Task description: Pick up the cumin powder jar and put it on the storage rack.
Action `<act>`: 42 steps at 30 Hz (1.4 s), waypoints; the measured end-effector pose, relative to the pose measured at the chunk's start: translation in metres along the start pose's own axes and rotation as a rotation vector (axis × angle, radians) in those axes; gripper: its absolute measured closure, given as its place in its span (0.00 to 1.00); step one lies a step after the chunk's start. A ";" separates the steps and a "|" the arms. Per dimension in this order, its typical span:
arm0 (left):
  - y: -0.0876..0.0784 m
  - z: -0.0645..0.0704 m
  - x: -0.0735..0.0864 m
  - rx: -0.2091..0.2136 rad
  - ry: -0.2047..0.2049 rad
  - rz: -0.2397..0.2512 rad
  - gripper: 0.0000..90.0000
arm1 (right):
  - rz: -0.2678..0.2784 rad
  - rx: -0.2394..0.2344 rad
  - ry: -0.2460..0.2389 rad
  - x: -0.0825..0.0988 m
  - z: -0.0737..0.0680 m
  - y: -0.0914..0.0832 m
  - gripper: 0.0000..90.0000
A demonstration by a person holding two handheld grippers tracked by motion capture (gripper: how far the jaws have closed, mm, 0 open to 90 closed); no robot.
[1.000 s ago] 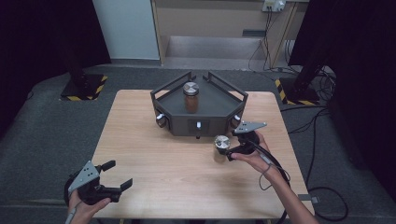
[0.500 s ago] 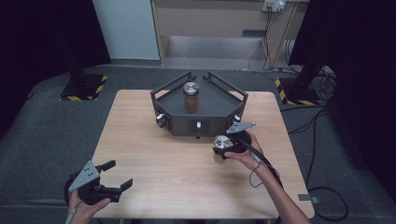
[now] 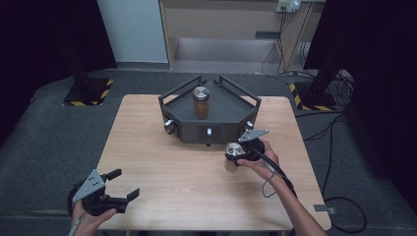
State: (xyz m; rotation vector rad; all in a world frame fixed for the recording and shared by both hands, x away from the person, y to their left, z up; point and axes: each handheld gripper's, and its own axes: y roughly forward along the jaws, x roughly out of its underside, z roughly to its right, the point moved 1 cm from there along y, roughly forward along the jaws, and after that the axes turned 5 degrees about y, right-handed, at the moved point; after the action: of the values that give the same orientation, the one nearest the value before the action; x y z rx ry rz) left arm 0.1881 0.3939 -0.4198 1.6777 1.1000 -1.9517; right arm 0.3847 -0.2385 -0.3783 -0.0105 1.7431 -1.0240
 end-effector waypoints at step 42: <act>0.000 -0.003 0.002 0.002 -0.015 -0.003 0.00 | 0.016 -0.243 -0.204 -0.111 0.036 -0.061 0.38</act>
State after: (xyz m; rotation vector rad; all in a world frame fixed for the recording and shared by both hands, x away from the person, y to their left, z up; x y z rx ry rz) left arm 0.1901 0.3966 -0.4219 1.6605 1.0964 -1.9652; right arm 0.4341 -0.2483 -0.2567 -0.2461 1.6668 -0.7662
